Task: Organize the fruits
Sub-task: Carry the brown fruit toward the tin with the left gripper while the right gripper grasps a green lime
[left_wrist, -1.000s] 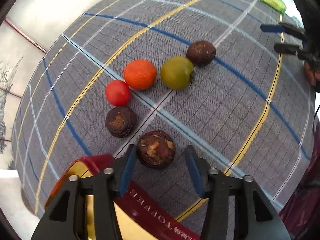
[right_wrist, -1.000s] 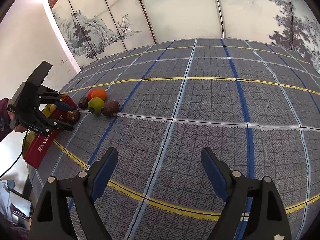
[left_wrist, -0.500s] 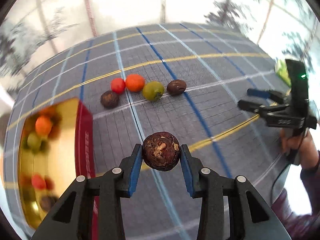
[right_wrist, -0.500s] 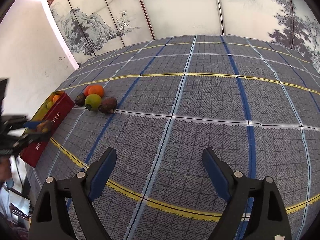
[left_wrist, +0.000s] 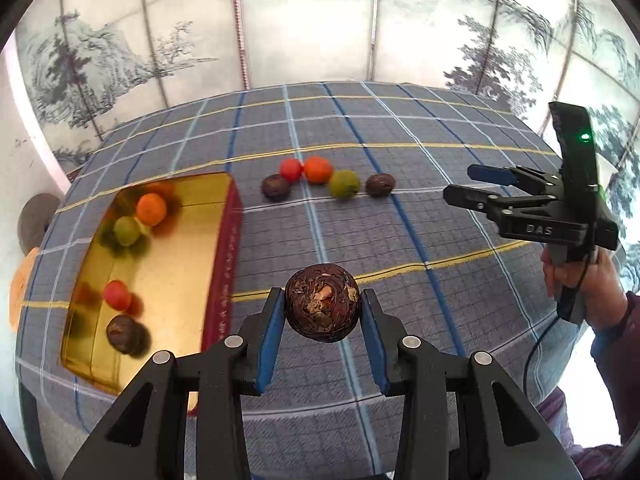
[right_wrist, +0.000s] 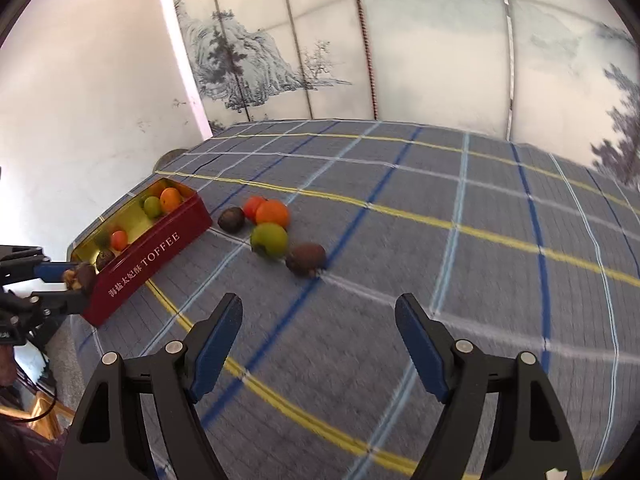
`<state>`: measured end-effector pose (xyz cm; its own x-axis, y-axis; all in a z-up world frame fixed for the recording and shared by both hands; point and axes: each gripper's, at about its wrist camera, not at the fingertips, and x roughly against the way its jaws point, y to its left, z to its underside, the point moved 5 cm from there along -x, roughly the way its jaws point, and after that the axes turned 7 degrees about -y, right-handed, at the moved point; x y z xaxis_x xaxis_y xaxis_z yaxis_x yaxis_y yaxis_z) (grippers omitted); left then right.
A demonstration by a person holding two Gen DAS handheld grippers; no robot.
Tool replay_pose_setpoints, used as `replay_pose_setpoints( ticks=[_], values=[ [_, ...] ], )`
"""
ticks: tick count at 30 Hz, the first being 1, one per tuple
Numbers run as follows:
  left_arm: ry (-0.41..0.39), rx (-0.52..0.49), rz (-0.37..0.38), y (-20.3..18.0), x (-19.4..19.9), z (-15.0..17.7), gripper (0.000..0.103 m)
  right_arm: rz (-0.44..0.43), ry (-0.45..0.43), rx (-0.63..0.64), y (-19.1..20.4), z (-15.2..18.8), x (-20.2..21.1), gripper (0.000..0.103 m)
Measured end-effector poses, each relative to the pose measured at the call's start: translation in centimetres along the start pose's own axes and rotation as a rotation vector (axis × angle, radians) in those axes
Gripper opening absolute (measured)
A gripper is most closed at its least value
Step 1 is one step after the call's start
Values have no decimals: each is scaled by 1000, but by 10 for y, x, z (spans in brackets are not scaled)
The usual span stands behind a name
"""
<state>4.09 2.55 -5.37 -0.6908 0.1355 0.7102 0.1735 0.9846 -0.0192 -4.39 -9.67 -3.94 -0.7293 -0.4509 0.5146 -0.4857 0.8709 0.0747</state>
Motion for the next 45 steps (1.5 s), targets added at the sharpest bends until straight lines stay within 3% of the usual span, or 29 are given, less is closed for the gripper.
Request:
replay_pose_setpoints(
  ticks=[16,20,24,30,33,37,41,45],
  values=[
    [-26,50,-21,18,14,1,39,-109,62,175,49,-33,-62,74],
    [-31,53,-29,22,16,-1,39,-113,118,216,53,-34,-89,65],
    [-35,72,-28,29,18,-3,39,-110,169,247,56,-33,-112,62],
    [-39,105,-47,43,20,-3,39,-105,254,290,59,-22,-134,34],
    [-42,121,-64,50,21,-2,39,-107,244,267,58,-23,-126,33],
    [-50,150,-92,62,25,3,39,-153,156,199,70,-21,-88,33],
    [-42,194,-125,81,26,10,39,-174,107,163,88,5,-50,33],
    [-46,234,-161,102,26,14,39,-152,111,143,89,26,-39,33]
  ],
)
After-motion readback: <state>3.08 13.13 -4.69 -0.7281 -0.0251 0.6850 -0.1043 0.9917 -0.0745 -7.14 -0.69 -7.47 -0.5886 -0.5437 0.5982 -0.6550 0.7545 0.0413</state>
